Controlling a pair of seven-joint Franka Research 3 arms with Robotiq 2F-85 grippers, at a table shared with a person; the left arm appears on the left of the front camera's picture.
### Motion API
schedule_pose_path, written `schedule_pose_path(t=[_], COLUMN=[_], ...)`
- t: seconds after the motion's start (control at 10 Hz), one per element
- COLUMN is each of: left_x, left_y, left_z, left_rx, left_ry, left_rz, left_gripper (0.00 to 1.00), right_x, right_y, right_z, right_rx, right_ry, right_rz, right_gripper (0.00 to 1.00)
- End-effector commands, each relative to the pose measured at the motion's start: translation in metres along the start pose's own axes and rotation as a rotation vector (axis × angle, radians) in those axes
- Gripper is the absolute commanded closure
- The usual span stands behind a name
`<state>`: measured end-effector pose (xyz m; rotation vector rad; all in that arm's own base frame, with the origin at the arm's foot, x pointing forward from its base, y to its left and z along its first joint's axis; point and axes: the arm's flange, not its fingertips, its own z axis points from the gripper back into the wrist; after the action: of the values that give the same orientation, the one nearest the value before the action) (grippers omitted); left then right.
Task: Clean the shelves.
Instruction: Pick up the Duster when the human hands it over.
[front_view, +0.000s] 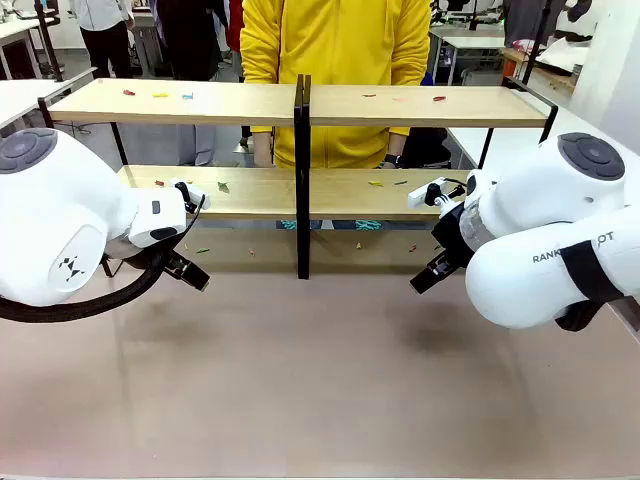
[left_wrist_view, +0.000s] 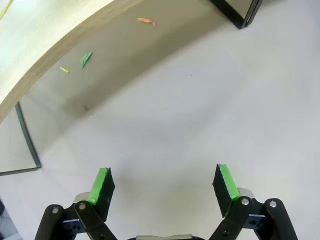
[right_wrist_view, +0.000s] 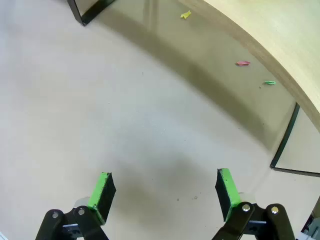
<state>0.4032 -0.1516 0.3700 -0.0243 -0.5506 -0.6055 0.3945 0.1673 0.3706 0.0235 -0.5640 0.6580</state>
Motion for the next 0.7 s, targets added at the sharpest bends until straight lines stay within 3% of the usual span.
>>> schedule_pose_path(t=[0.0, 0.6], left_x=[0.0001, 0.0001], left_y=[0.0, 0.0], left_z=[0.0001, 0.0001], left_rx=[0.0, 0.0], left_ry=[0.0, 0.0], left_rz=[0.0, 0.0], left_gripper=[0.0, 0.0], right_x=[0.0001, 0.0001], right_y=[0.0, 0.0], right_z=[0.0001, 0.0001], right_rx=[0.0, 0.0], right_ry=[0.0, 0.0], right_rz=[0.0, 0.0], right_gripper=[0.0, 0.0])
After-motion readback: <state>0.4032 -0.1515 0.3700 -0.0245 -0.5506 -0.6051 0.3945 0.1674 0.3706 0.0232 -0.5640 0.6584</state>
